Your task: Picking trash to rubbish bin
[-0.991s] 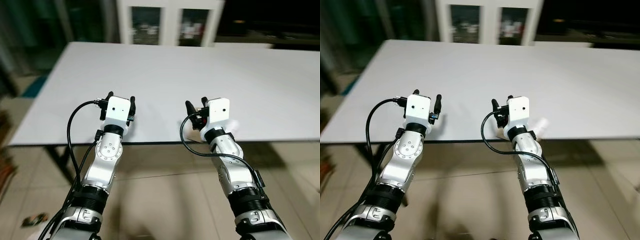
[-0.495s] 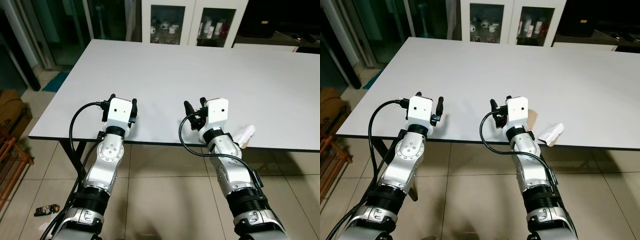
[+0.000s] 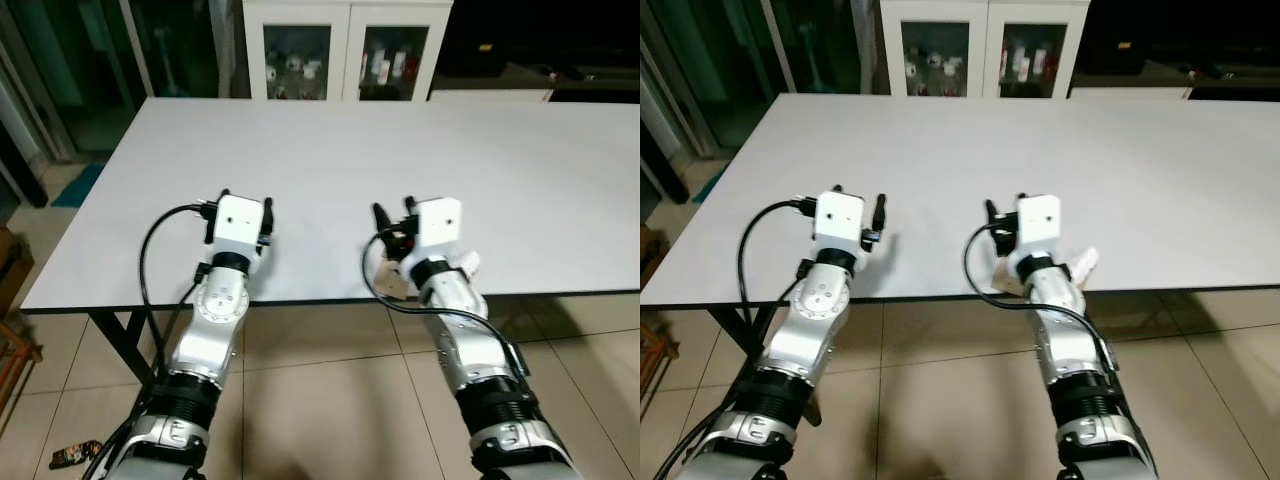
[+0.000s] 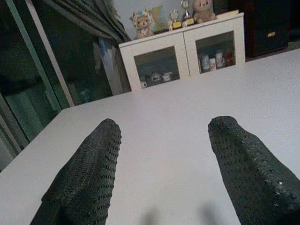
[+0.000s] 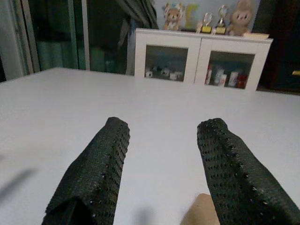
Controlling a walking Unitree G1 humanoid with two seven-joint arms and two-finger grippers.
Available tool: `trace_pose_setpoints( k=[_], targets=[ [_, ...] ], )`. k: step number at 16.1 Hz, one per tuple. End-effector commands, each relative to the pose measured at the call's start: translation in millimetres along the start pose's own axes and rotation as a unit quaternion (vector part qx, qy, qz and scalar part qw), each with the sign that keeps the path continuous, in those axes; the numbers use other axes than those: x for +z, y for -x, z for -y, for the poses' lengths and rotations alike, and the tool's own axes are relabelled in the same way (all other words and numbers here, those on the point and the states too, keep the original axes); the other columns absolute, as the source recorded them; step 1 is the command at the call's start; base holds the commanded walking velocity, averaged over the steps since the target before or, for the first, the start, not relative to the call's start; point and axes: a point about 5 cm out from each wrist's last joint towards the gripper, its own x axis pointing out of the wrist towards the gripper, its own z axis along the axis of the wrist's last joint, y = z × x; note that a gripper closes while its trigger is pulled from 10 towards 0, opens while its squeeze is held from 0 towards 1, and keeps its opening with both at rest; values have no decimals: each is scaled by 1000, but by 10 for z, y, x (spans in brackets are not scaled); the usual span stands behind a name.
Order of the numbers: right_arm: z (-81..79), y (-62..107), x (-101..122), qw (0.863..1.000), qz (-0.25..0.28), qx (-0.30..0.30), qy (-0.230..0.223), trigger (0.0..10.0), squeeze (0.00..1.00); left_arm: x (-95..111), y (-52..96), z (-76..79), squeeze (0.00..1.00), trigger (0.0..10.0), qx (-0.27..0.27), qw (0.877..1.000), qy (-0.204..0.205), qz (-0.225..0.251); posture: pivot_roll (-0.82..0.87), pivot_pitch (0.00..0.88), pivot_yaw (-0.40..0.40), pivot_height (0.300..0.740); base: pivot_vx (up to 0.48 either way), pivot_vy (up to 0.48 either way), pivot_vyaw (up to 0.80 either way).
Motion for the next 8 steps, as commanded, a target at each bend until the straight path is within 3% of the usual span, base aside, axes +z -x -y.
trace_pose_setpoints(
  k=[1,8],
  targets=[
    [-16,-16,13,1000,-1,-1,-4,10000,0,18,-17,-32,0,10000,2,1000,-4,0,2,0,-45,740,281,0,0],
    [-5,-21,17,1000,-2,-1,-4,10000,0,44,-34,-51,0,10000,8,1000,-3,4,2,0,-50,740,284,0,0]
  ],
)
